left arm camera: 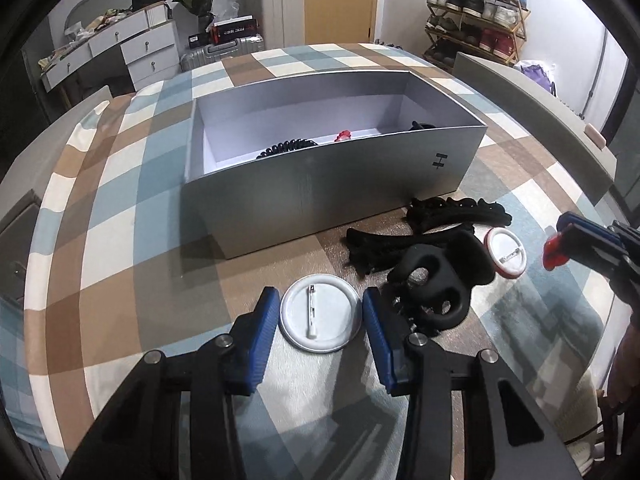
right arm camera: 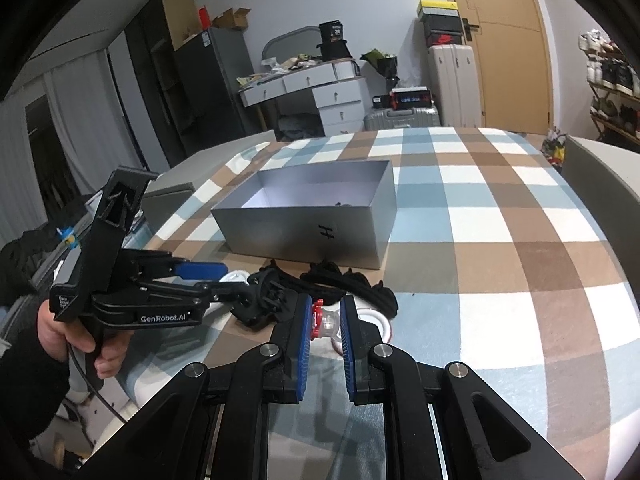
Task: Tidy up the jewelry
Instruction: 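Close the right gripper on a red-and-clear ring piece, then carry the ring piece with the right gripper into the grey box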
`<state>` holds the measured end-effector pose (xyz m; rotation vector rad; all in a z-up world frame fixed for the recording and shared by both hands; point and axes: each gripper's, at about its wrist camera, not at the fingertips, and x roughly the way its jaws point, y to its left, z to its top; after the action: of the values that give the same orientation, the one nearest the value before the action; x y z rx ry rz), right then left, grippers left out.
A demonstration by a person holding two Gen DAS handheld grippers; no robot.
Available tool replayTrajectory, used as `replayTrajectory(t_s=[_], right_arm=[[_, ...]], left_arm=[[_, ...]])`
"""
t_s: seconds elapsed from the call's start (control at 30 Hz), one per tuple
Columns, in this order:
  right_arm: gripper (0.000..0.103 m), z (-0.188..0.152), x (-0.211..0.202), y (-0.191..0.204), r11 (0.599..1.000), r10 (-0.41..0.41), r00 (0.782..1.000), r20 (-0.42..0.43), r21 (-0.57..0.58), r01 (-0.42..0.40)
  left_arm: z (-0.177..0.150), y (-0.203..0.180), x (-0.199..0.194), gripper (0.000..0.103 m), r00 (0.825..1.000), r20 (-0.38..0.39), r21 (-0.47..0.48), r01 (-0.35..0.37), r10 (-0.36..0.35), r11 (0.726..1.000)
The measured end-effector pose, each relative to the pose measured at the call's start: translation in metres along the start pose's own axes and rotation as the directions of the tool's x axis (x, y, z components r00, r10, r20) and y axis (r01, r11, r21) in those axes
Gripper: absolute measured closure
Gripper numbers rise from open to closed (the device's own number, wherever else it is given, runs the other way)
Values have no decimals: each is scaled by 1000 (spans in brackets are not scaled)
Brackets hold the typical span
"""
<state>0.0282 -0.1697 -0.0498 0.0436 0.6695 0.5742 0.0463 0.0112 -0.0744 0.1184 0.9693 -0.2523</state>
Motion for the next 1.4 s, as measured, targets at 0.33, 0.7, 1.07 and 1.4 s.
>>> replayTrajectory(t_s=[0.33,0.7,1.07,1.4], right_arm=[[90,11,-6,1,998,63,998,27,18,-64],[90,48,-19,15,991,137,985,102,-9,-137],[90,92,3,15,974,225,964,144,-10,-225],[90,119,40,4,962,268,953,144,10,-272]], left_arm=[[-7,12,-45,66,992,125,-87,1,10,996],[17,17,-74,66,967,254,-98,36,-10,995],[54,28,-59,66,953,299,-113,79,-42,990],[76,37,-40,66,950,302,-133,120,-75,984]])
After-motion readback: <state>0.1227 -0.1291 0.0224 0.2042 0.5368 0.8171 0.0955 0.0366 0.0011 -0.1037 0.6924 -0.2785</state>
